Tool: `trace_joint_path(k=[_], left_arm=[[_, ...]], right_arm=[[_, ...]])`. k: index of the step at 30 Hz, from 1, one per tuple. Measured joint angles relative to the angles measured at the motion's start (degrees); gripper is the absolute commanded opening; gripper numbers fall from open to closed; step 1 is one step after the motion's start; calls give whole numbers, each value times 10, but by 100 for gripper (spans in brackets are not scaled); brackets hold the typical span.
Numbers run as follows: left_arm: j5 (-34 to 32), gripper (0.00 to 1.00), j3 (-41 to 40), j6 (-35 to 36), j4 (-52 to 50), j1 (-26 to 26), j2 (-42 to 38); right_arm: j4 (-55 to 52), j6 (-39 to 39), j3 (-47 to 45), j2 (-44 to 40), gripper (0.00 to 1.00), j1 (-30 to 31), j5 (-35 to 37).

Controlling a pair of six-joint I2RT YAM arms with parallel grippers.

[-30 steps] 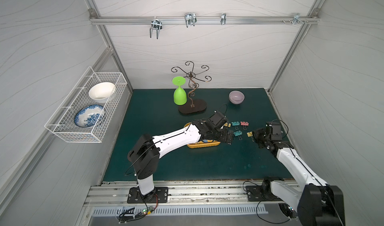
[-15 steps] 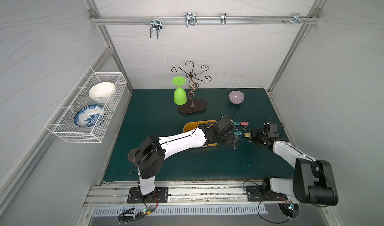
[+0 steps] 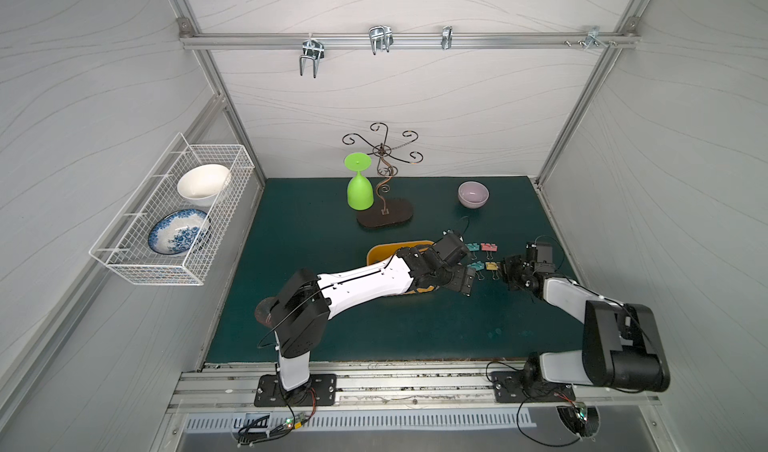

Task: Take out the binder clips from the storage box
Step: Place the binder clip at the center of the board.

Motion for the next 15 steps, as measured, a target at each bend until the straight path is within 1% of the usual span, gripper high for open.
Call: trace_joint_path(k=[7, 8, 12, 14, 15], left_arm=[[-46, 99, -11, 26, -18, 0, -28], [-55, 99, -15, 30, -20, 0, -35], [-90, 99, -52, 47, -18, 4, -84], [-92, 98, -75, 50, -16, 11, -110], [-89, 97, -86, 49, -14, 20, -123]], right_arm=[[-58, -31, 0, -76, 36, 0, 7], [-63, -37, 0, -86, 39, 0, 8], [-84, -63, 2, -135, 41, 0, 10], [-97, -77, 7, -151, 41, 0, 6], [-98, -87, 10, -158, 41, 0, -1]])
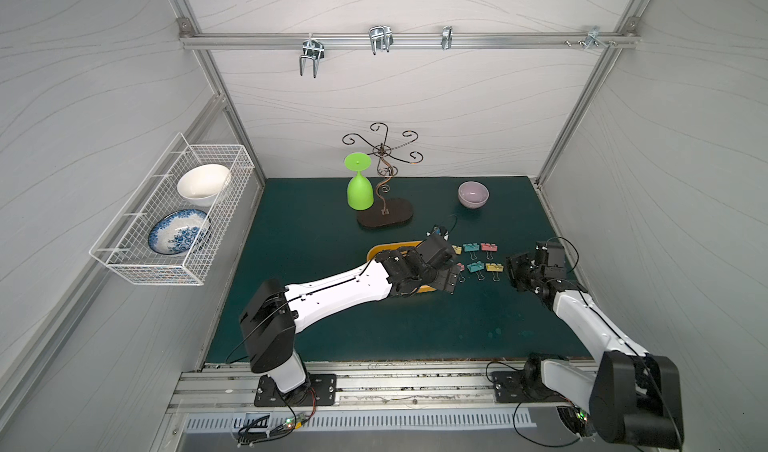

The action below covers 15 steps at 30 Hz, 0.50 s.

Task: Take out the binder clips from the storage box
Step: Place the binder clip at the center of the board, then pick up the binder clip from the storage box.

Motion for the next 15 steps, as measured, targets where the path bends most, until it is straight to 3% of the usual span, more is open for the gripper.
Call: trace_joint_path(k=[5, 10, 15], left_arm=[[52, 86, -76, -26, 28, 83, -49], [119, 76, -154, -92, 55, 178, -70], [163, 62, -170, -165, 64, 221, -64]], right_arm=[[1, -67, 37, -15, 41, 18, -64], [2, -141, 99, -12, 43, 136, -75], [2, -181, 127, 24, 43, 244, -49]])
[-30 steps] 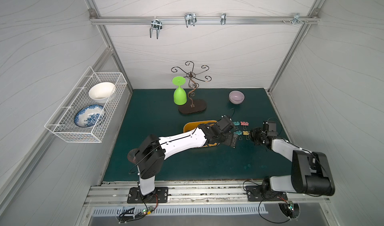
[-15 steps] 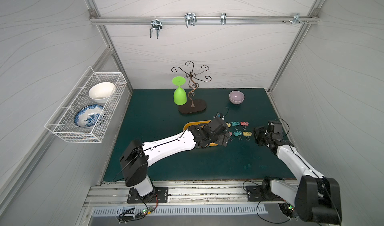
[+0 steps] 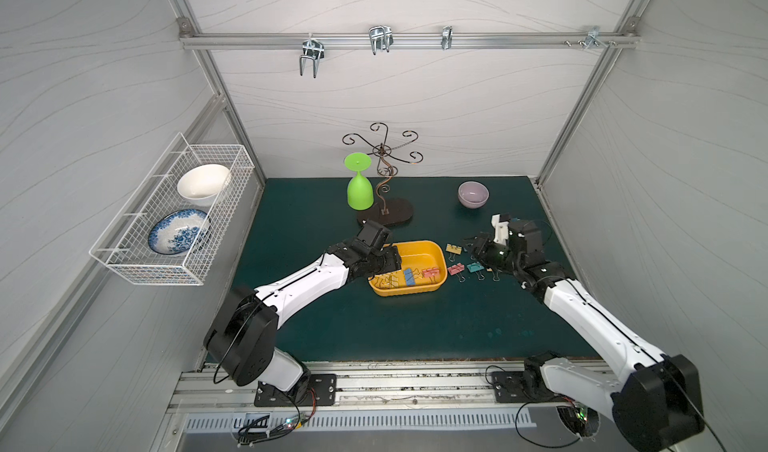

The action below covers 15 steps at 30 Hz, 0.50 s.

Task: Take out the binder clips from the storage box
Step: Pick up the binder clip from the storage box.

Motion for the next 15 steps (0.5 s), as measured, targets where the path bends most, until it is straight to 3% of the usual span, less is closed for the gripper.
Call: trace_joint_path(k=[6, 15], left_arm=[[19, 48, 4, -95, 7, 18, 41], [16, 37, 21, -192, 10, 24, 83]], right_arm=[[-11, -27, 25, 52, 43, 87, 48], [-12, -73, 49, 78, 43, 182, 120]])
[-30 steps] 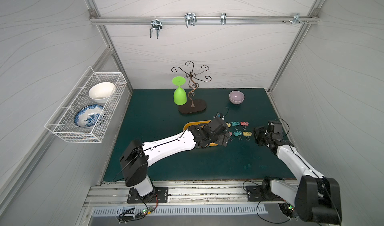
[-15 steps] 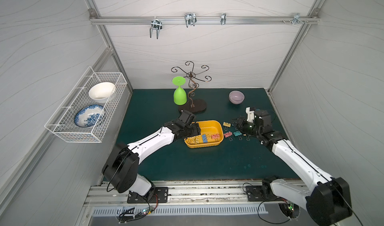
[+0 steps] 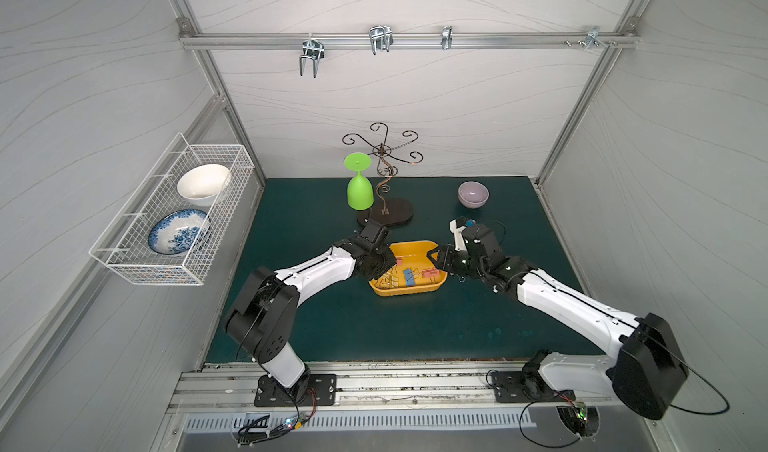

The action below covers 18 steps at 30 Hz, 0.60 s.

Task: Take out the binder clips from the storage box
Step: Pick up the binder clip from the storage box.

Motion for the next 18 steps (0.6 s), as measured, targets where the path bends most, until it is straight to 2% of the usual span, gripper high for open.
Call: trace_joint_path(k=[7, 18], left_arm=[[2, 35, 23, -27, 11, 5, 40], [4, 29, 41, -49, 19, 12, 70]], right_arm=[[10, -53, 0, 18, 42, 32, 26], [17, -60, 0, 45, 40, 32, 25]])
